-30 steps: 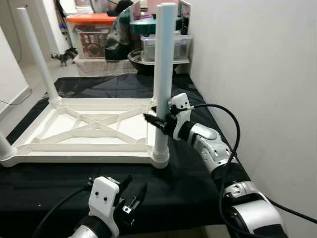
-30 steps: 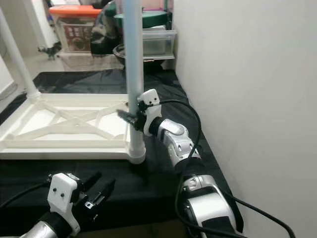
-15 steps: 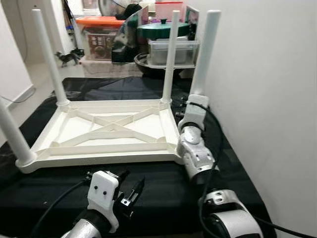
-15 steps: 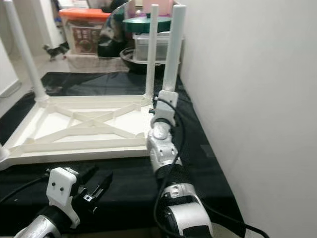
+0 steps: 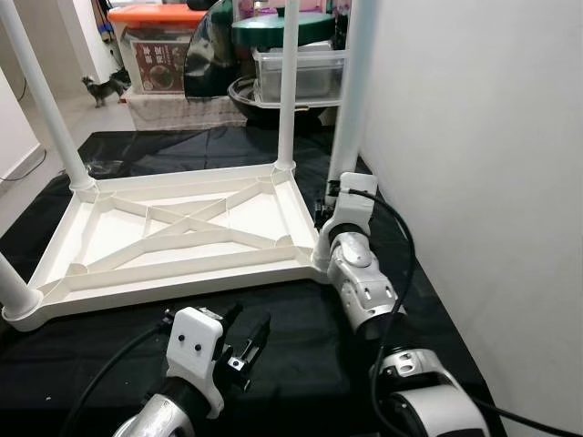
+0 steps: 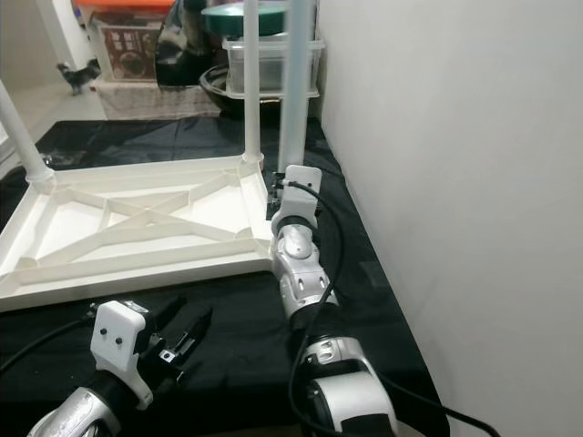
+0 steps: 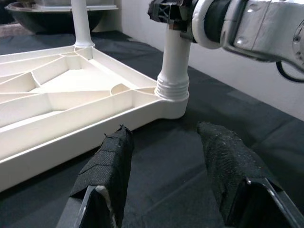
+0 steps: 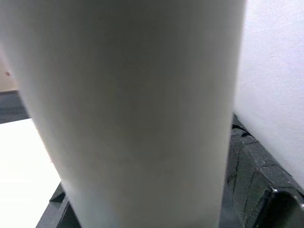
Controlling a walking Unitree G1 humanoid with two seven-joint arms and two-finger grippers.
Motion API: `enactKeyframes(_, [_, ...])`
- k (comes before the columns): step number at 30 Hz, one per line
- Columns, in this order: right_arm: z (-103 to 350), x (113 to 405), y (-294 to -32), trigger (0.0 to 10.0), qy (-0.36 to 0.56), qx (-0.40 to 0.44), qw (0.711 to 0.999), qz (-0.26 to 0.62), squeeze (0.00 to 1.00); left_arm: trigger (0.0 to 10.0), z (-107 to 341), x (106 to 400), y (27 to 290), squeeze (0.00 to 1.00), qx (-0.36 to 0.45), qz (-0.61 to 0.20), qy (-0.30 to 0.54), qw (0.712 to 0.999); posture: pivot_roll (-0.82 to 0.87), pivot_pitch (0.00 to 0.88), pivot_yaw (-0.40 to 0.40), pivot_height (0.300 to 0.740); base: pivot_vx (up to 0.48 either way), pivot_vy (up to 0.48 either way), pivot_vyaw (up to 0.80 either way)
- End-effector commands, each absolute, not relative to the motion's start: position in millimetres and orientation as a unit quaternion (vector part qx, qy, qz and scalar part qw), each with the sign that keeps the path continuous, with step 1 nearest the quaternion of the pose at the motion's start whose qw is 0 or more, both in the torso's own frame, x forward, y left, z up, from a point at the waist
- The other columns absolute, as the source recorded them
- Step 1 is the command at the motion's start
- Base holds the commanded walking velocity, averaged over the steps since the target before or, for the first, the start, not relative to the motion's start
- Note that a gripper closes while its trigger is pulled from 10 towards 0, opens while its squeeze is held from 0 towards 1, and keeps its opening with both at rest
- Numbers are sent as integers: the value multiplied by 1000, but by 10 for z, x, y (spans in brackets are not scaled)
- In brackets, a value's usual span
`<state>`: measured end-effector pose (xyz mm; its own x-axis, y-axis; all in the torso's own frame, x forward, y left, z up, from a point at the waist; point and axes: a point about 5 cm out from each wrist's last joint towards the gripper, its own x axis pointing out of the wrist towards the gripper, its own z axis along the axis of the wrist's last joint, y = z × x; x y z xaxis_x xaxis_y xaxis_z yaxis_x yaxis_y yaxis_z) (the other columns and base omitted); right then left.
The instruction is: Building children table
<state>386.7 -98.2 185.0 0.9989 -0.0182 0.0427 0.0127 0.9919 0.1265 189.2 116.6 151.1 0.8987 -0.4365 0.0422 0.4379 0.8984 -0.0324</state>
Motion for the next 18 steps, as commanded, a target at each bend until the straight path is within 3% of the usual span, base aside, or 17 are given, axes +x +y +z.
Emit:
enactKeyframes(1, [1917, 3917, -1069, 10000, -39, 99, 993, 58, 0, 10000, 1456, 1901, 1182, 0, -15, -222, -9, 975, 17, 0, -15, 740, 0, 0, 0])
enactKeyframes(3, [1917, 3917, -1069, 10000, -39, 99, 993, 58, 0, 10000, 1456, 1901, 1182, 0, -15, -222, -9, 975, 17, 0, -15, 740, 0, 0, 0])
enactKeyframes(7, [2089, 3971, -1177, 10000, -74, 115, 973, 184, 0, 10000, 1458, 1920, 1188, 0, -13, -220, -11, 975, 20, 0, -17, 740, 0, 0, 0])
enactKeyframes(13, [2179, 3982, -1224, 10000, -79, 130, 953, 262, 0, 10000, 1464, 1933, 1193, 0, -13, -219, -13, 976, 25, 0, -20, 740, 0, 0, 0])
enactKeyframes(15, [2230, 3928, -1165, 10000, -60, 118, 912, 387, 0, 10000, 1471, 1944, 1191, 0, -13, -220, -15, 975, 24, 0, -21, 740, 0, 0, 0])
enactKeyframes(16, [2230, 3928, -1165, 10000, -60, 118, 912, 387, 0, 10000, 1471, 1944, 1191, 0, -13, -220, -15, 975, 24, 0, -21, 740, 0, 0, 0])
enactKeyframes(18, [2208, 3835, -1045, 10000, -35, 82, 863, 498, 0, 10000, 1467, 1953, 1184, 0, -15, -222, -16, 975, 26, 0, -21, 740, 0, 0, 0])
